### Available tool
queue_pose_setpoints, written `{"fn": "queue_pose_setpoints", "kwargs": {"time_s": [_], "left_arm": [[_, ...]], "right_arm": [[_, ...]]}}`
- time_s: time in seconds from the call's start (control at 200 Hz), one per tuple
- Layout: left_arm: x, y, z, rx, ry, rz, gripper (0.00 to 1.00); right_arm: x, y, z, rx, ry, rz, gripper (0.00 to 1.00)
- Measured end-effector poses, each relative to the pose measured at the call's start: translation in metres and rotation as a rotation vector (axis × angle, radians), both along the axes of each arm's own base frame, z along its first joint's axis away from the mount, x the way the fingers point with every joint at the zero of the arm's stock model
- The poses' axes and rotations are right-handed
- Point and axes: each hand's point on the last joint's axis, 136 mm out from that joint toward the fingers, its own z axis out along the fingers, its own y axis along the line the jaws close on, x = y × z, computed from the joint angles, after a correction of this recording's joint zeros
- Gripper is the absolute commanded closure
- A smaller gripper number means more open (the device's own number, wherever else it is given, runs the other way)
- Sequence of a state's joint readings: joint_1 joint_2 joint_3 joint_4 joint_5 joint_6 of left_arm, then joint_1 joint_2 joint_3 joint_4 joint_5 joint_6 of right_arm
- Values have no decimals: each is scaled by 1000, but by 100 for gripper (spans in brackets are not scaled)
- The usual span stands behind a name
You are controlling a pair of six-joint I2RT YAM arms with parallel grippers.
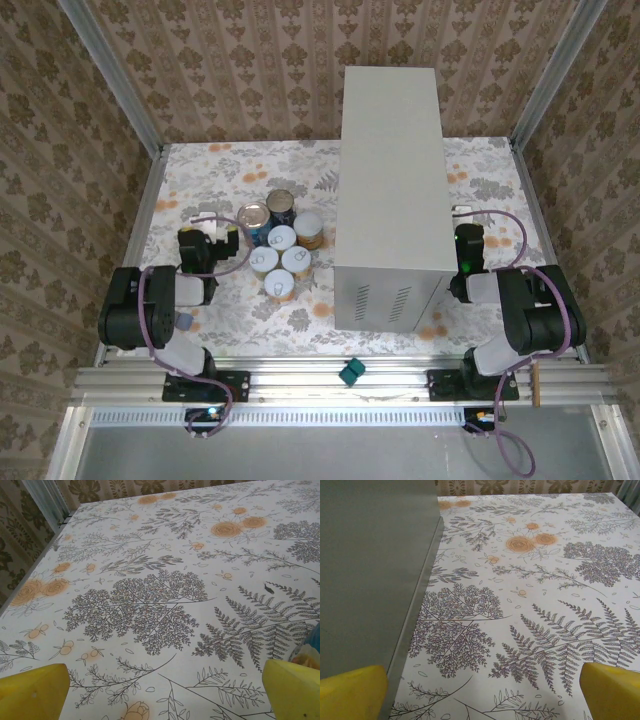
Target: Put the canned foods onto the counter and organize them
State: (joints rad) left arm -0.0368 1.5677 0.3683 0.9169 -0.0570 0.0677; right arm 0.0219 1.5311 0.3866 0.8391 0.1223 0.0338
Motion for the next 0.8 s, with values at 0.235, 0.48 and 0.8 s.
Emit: {"fn": "queue_pose_setpoints", "kwargs": {"time_s": [0.235,0.48,0.8], "left_arm": [[0,-1,-1,-3,4,-8,0],[0,-1,-1,-3,5,-8,0],[0,0,-1,-11,7,-15,0]], "right_arm": [[0,1,0,0,0,2,0],[0,1,0,0,0,2,0],[0,1,0,0,0,2,0]]}}
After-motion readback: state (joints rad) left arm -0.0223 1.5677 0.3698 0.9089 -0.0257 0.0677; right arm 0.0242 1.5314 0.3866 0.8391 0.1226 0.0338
